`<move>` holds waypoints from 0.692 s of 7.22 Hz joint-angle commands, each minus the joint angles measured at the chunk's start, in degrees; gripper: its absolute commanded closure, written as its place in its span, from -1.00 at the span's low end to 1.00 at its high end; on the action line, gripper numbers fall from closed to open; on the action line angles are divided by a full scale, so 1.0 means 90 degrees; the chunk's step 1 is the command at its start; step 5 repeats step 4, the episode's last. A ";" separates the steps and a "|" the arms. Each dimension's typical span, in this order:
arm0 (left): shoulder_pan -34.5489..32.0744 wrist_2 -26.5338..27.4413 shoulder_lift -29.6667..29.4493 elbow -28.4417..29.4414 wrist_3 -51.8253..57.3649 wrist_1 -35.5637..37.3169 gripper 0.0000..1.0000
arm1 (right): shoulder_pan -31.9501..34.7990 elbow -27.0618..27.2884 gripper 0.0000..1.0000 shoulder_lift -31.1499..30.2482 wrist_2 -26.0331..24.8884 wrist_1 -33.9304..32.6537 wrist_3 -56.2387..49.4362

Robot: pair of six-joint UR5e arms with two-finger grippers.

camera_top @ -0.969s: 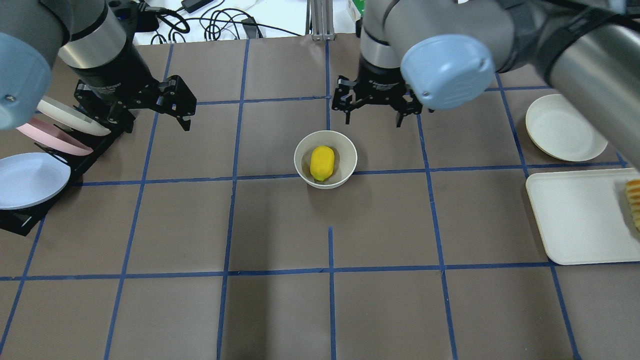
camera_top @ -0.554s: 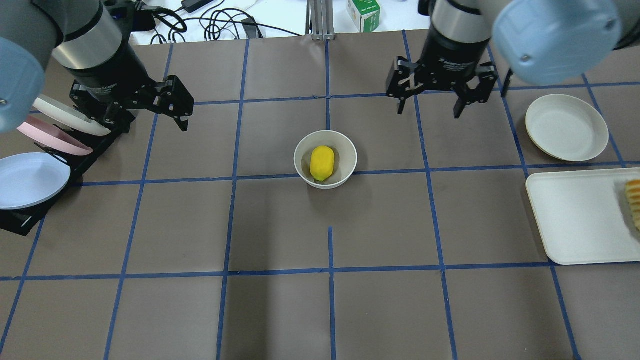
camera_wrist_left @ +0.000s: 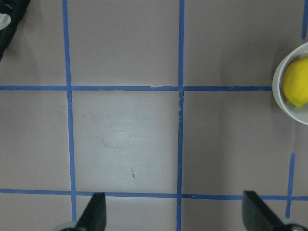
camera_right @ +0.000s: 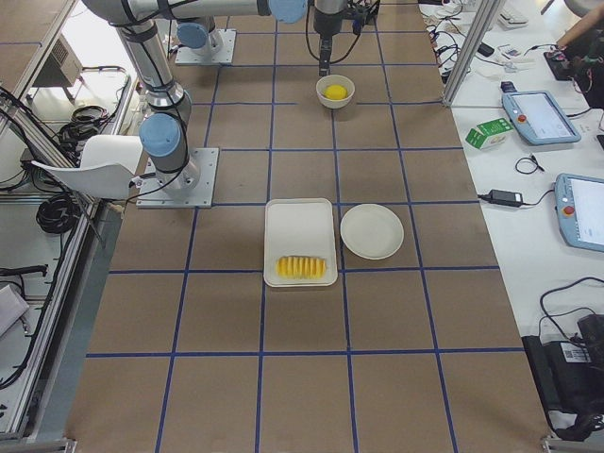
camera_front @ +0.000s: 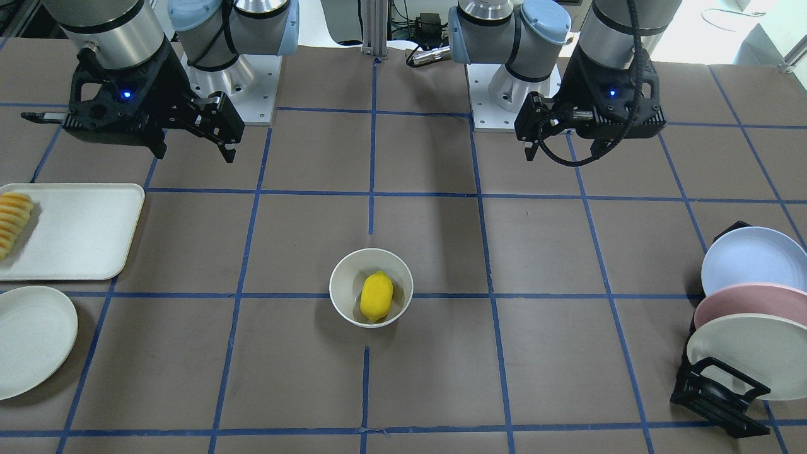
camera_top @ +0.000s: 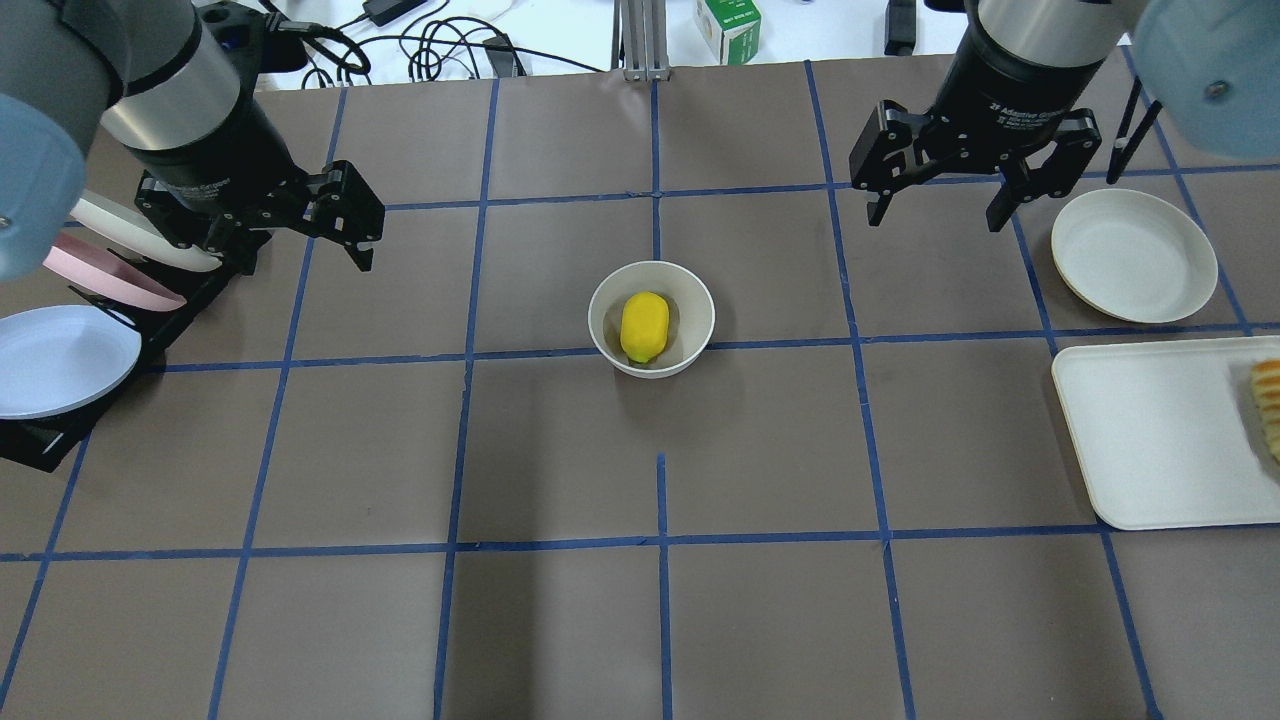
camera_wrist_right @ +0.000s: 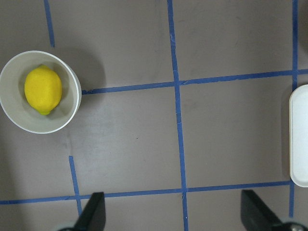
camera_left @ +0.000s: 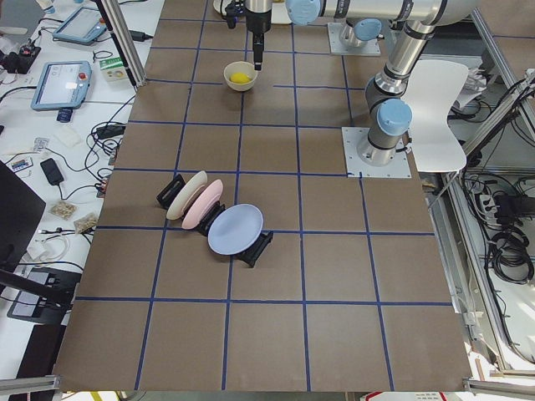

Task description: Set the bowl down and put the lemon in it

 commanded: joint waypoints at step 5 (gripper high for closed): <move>-0.0011 0.0010 0.0032 0.0006 0.0000 0.0006 -1.00 | 0.0022 0.0032 -1.00 -0.0013 0.0026 -0.0087 -0.0025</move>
